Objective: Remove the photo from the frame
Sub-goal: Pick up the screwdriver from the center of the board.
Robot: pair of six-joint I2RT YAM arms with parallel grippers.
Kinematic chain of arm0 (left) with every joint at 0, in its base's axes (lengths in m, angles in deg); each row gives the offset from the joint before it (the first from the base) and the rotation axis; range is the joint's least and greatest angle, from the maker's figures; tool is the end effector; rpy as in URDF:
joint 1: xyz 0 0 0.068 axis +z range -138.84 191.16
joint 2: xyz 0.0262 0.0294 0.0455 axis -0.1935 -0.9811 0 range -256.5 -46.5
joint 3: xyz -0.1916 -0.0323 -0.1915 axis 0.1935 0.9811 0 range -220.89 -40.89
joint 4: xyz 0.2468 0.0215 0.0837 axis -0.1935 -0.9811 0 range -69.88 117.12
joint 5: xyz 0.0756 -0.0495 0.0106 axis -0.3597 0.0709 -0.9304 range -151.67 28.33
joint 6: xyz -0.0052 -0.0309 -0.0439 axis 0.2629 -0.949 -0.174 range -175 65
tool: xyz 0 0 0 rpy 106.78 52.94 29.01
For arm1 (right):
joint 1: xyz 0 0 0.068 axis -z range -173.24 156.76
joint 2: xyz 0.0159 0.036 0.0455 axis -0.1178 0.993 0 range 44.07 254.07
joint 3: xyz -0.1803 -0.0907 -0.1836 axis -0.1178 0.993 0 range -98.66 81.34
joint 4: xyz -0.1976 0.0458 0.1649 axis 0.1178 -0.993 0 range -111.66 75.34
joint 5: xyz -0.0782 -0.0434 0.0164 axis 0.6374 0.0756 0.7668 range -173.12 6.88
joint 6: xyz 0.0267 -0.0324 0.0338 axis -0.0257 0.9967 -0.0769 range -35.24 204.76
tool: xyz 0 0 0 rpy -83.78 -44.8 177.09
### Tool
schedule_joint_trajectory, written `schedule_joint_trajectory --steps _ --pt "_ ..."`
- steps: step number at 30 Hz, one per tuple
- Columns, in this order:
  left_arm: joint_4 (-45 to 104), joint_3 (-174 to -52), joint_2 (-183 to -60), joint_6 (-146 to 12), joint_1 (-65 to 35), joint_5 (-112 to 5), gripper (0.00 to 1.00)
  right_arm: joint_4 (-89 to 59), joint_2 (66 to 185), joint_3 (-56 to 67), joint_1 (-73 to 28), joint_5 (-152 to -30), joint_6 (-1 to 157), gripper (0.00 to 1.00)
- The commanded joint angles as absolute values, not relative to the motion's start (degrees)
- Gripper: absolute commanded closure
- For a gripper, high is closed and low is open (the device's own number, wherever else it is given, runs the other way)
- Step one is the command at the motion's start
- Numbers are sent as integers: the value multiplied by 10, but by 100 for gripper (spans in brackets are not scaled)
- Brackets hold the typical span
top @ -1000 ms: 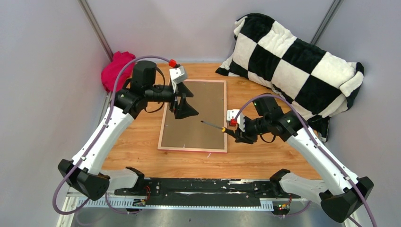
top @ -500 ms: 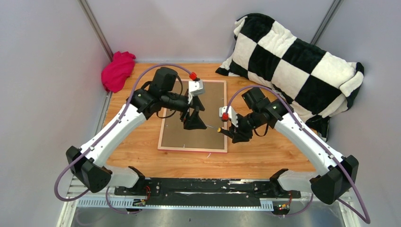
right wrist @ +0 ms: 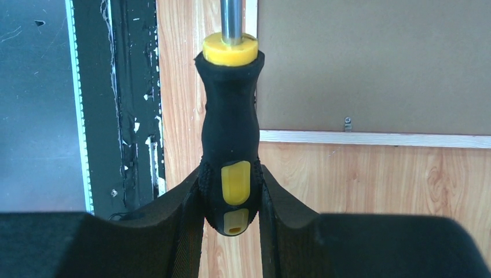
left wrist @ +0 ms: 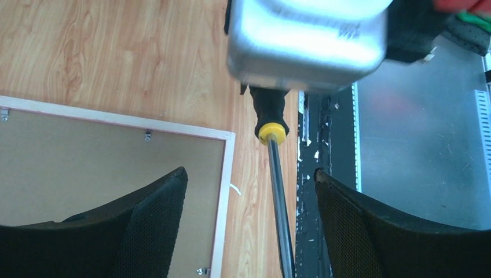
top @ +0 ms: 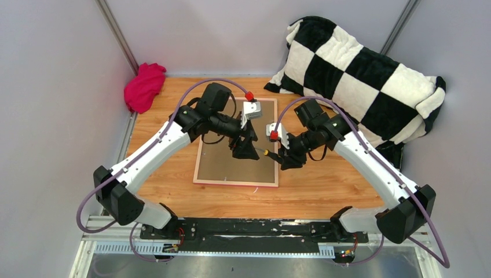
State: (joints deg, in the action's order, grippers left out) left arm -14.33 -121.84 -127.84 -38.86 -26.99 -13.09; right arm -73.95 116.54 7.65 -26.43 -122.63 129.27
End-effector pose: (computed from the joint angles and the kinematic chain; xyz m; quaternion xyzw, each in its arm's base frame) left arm 0.2183 -0.2053 0.3678 0.5290 0.6639 -0.4396 0.2934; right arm 0.1867 0.1491 0.3444 -0.6400 0.6463 0.2979 0.2897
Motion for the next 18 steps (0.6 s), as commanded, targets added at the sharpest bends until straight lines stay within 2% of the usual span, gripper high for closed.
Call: schedule_joint_trajectory --steps 1,4,7,12,18 --pt "-148 -1242 -1298 -394 -284 -115 19 -749 1184 51 -259 -1255 1283 100" --pt "-148 -1242 -1306 -392 -290 -118 23 -748 1187 49 -259 -1259 1282 100" --pt "-149 -1241 -1309 -389 -293 -118 33 -749 1184 51 -259 -1256 1282 100" --pt "-150 -1247 -1283 -380 -290 -164 32 -748 1168 76 -258 -1227 1290 100" --pt "-149 -1249 -1268 -385 -281 -150 35 -748 1161 97 -258 -1228 1295 100"
